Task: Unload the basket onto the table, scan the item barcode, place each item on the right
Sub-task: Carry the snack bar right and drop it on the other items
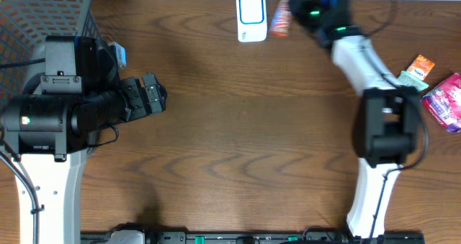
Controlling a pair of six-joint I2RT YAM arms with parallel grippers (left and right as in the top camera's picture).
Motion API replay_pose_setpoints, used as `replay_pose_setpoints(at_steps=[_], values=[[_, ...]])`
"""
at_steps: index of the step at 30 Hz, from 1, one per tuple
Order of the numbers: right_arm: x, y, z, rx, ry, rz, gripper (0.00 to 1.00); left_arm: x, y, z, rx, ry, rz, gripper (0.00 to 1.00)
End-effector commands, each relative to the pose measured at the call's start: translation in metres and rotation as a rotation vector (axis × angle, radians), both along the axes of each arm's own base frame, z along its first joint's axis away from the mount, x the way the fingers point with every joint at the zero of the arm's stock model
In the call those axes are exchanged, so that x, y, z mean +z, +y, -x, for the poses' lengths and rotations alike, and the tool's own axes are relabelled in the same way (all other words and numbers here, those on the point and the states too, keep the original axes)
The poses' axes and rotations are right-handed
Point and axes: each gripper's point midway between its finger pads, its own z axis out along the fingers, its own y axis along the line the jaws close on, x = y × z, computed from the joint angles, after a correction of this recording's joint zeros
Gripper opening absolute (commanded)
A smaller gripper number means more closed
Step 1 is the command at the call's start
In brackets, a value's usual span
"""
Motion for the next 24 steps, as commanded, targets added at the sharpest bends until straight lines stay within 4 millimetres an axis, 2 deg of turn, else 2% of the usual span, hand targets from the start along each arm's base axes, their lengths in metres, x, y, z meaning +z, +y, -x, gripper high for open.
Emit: replay_pose_setpoints(at_steps=[1, 5, 7, 12, 16, 17, 20, 22, 24], values=[[0.054, -0.094, 0.01, -0.077, -0.071, 0.135, 0.01, 0.005, -0.001, -0.001, -0.013, -0.019, -0.001, 0.98], [0.04, -0.175, 0.039, -0.167, 0.057, 0.186, 0.01, 0.005, -0.001, -0.001, -0.013, -0.019, -0.001, 0.98], [0.025, -0.214, 0.058, -0.201, 0.132, 0.211, 0.02, 0.005, -0.001, -0.001, -0.013, -0.019, -0.001, 0.98], [-0.006, -0.281, 0.103, -0.273, 0.297, 0.307, 0.21, 0.005, -0.001, -0.001, -0.013, -0.019, -0.001, 0.98], [-0.016, -0.31, 0.127, -0.314, 0.373, 0.323, 0.55, 0.005, -0.001, -0.001, -0.013, -0.019, -0.001, 0.98], [-0.016, -0.314, 0.132, -0.322, 0.383, 0.316, 0.59, 0.005, -0.001, -0.001, -0.013, -0.019, -0.001, 0.98], [-0.006, -0.325, 0.146, -0.348, 0.404, 0.303, 0.58, 0.005, -0.001, -0.001, -0.013, -0.019, -0.001, 0.98], [0.008, -0.327, 0.153, -0.355, 0.394, 0.295, 0.57, 0.005, -0.001, -0.001, -0.013, -0.019, -0.001, 0.98], [0.031, -0.321, 0.159, -0.324, 0.351, 0.292, 0.55, 0.005, -0.001, -0.001, -0.013, -0.019, -0.001, 0.98]])
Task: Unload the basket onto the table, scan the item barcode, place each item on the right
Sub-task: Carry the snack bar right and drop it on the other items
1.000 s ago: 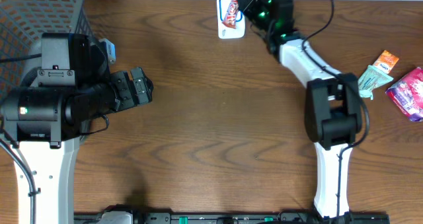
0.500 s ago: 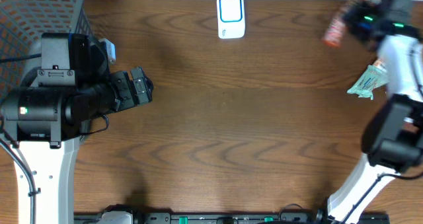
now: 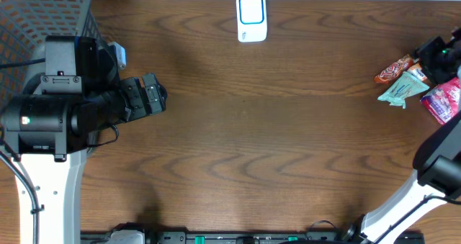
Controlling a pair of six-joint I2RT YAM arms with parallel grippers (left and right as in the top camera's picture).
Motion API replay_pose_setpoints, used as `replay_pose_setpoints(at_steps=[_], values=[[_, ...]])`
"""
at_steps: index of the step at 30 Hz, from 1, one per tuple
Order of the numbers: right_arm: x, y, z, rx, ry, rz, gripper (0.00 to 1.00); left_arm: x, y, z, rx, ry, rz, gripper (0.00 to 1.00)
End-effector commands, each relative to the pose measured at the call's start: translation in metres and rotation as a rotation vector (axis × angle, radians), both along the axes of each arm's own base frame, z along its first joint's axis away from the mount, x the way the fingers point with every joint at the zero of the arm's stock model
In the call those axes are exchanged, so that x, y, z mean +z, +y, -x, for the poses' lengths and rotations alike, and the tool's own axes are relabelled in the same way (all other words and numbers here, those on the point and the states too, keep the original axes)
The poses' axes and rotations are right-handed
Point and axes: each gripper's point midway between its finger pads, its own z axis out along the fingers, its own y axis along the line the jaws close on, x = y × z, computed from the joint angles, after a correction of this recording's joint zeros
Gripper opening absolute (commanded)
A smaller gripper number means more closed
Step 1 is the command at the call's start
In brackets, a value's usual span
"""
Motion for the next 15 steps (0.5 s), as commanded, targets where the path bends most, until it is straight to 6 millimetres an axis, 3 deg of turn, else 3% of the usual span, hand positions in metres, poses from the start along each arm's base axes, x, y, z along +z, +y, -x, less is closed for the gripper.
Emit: replay_pose_setpoints(at_steps=[1, 5, 9, 15], values=[[0.075, 0.003, 0.006, 0.058, -0.139, 0.054, 0.55, 0.005, -0.001, -0.001, -0.013, -0.018, -0.001, 0.98], [0.124, 0.034, 0.033, 0.098, -0.181, 0.01, 0.55, 0.005, -0.001, -0.001, -0.013, -0.018, -0.001, 0.98], [0.158, 0.077, 0.075, 0.14, -0.16, -0.051, 0.79, 0.005, -0.001, -0.001, -0.013, -0.018, -0.001, 0.98], [0.188, 0.151, 0.153, 0.29, -0.061, -0.076, 0.75, 0.005, -0.001, -0.001, -0.013, -0.018, -0.001, 0.98]])
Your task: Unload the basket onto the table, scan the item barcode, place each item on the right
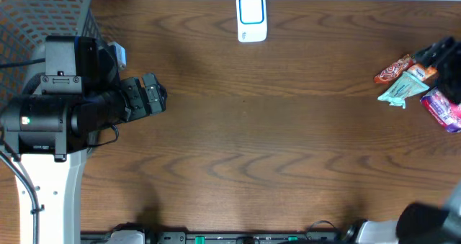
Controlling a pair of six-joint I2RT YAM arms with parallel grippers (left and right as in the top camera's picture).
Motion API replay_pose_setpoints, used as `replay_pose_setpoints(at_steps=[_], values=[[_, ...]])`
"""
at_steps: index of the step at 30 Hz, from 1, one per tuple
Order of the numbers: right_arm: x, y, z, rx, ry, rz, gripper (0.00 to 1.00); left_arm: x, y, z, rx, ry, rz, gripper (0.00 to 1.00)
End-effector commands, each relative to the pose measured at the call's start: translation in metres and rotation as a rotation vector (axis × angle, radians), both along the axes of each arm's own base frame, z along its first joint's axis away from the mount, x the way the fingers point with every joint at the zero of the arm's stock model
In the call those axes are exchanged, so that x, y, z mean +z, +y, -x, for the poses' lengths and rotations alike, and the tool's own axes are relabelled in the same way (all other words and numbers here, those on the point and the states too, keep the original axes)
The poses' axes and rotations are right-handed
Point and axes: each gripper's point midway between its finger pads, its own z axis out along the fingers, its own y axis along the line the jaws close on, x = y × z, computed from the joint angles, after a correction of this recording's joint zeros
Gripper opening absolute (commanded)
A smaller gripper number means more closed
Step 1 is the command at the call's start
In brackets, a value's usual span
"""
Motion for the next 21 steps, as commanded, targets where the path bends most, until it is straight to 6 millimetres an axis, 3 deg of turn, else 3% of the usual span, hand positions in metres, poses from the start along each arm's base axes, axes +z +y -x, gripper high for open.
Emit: replay_pose_setpoints(at_steps=[1, 6, 7, 11, 15, 21], values=[[0.02, 0.042, 0.027, 0.134, -0.022, 0.014, 0.75, 0.005, -0.002, -0.001, -0.013, -0.017, 0.0, 0.98], [0.036, 0.092, 0.069, 0.271, -0.015, 0.054, 0.79, 0.005, -0.002, -0.001, -0.013, -0.017, 0.0, 0.98], [0.038, 0.103, 0.079, 0.303, -0.008, 0.051, 0.99, 0.005, -0.002, -0.001, -0.013, -0.017, 0.0, 0.98], [0.043, 0.134, 0.106, 0.406, 0.003, 0.039, 0.99, 0.005, -0.002, -0.001, -0.013, -0.017, 0.0, 0.98], [0.049, 0.143, 0.116, 0.445, -0.023, 0.046, 0.99, 0.005, -0.002, -0.001, -0.013, -0.017, 0.0, 0.98], [0.047, 0.136, 0.117, 0.424, -0.013, 0.09, 0.99, 0.005, -0.002, -0.001, -0.013, -0.017, 0.0, 0.98]])
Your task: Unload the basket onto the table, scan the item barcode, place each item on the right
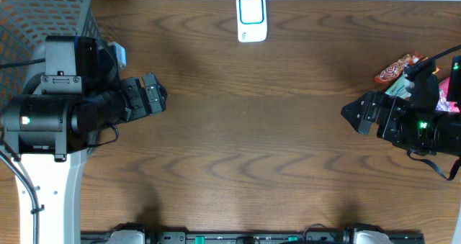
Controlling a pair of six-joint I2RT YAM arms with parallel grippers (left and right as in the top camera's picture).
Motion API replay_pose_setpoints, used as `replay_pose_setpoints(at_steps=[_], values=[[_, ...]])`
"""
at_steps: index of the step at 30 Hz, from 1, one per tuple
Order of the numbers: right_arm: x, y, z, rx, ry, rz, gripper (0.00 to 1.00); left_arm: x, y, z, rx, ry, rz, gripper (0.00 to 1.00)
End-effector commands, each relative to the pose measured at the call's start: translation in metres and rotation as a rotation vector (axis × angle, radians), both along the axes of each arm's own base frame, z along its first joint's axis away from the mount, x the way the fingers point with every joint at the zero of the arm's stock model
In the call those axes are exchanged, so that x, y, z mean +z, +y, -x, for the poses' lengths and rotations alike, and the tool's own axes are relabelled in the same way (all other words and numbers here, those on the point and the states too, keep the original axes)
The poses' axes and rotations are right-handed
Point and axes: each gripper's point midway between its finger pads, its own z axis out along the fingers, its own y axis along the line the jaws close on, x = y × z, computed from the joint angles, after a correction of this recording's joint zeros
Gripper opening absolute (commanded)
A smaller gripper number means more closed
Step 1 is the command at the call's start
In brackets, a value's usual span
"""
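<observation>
The white barcode scanner with a blue-framed window stands at the table's far edge, in the middle. A red-brown snack packet lies at the right next to a teal packet. My right gripper points left, a little in front of these packets and apart from them; its fingers look shut with nothing between them. At the left side my left gripper points right, also shut and empty.
A grey wire basket stands at the far left corner, partly under the left arm. A pink packet shows at the right edge behind the right arm. The dark wooden table runs between the two arms.
The right arm has come back into view: its gripper was at the right edge over the packets and now points left in front of them. The packets, scanner and left arm have not moved.
First my right gripper held an orange-red packet beside the scanner at the far edge. Then the packet lay at the right with the other packets, the gripper next to it. The gripper then stayed at the right edge and now rests apart from the pile.
</observation>
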Motion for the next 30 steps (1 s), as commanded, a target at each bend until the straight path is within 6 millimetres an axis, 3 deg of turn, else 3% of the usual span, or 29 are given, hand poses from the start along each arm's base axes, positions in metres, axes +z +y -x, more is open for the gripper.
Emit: replay_pose_setpoints(at_steps=[1, 17, 30], values=[[-0.002, -0.005, 0.001, -0.002, -0.004, 0.046, 0.99, 0.005, -0.001, -0.001, -0.013, -0.018, -0.001, 0.98], [0.002, -0.005, 0.009, 0.083, -0.064, 0.127, 0.99, 0.005, -0.001, -0.001, -0.013, -0.018, -0.001, 0.98], [0.024, 0.0, 0.049, 0.111, -0.244, 0.172, 0.99, 0.005, -0.001, -0.001, -0.013, -0.018, -0.001, 0.98]])
